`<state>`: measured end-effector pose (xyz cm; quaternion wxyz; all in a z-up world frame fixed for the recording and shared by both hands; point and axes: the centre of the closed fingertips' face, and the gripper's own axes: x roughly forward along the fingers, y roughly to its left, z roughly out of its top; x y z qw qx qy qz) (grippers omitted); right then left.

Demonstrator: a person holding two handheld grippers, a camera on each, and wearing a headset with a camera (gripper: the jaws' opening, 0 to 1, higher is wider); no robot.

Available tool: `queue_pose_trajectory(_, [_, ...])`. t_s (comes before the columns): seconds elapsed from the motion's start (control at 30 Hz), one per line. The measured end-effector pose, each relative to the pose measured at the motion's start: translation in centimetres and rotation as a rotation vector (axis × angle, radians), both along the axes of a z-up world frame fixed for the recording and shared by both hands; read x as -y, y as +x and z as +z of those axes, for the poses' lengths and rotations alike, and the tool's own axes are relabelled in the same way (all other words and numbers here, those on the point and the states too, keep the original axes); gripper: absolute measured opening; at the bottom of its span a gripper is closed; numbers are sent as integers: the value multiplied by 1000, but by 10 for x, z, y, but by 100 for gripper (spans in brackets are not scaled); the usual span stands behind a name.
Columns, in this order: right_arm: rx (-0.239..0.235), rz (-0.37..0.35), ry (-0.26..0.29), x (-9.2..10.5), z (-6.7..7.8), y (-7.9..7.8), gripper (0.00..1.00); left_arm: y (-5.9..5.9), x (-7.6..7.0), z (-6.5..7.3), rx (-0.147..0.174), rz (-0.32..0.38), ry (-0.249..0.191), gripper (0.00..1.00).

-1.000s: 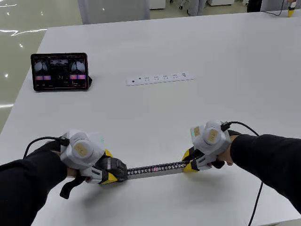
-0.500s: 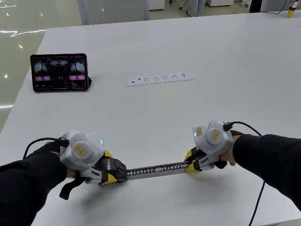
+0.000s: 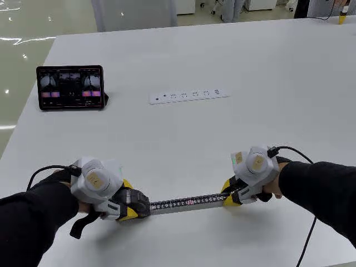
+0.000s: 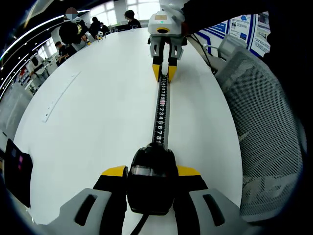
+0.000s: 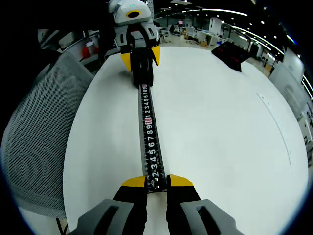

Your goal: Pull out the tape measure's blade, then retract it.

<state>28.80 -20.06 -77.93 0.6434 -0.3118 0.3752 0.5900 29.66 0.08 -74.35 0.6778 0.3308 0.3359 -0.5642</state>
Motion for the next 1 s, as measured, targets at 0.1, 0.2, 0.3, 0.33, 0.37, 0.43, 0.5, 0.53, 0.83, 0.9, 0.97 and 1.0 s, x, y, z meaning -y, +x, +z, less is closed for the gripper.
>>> queue_pose_trajectory(0.1, [1,3,-7,3,0,0,10,0,0,0,-2,0,1,32])
queue_pose_trajectory(0.2, [1,1,-8,6,0,0,10,0,0,0,-3,-1,2,32])
queue_pose_trajectory(0.3, [-1,-2,-9,8,-1,0,10,0,0,0,-3,-1,2,32])
queue_pose_trajectory(0.33, [-2,-3,-9,9,0,0,10,0,0,0,-3,-1,3,32])
queue_pose_trajectory(0.37, [-1,-3,-11,10,0,0,10,0,0,0,-3,-1,3,32])
queue_pose_trajectory(0.43, [-2,-3,-13,12,0,0,10,0,0,0,-3,-1,3,32])
queue_pose_trajectory(0.5, [-2,-4,-14,14,0,0,10,0,0,0,-3,-2,4,32])
queue_pose_trajectory(0.53, [-2,-3,-17,16,0,0,10,0,0,0,-3,-2,4,32])
queue_pose_trajectory(0.83, [0,-5,-22,21,1,0,10,0,-1,1,-2,-1,6,32])
queue_pose_trajectory(0.9, [2,-6,-20,21,1,0,10,0,-1,1,0,-1,6,32])
queue_pose_trajectory(0.97, [2,-9,-20,23,1,0,10,0,-1,1,2,-1,5,32])
queue_pose_trajectory(1.0, [3,-7,-21,23,2,0,10,0,-1,1,2,-1,5,32])
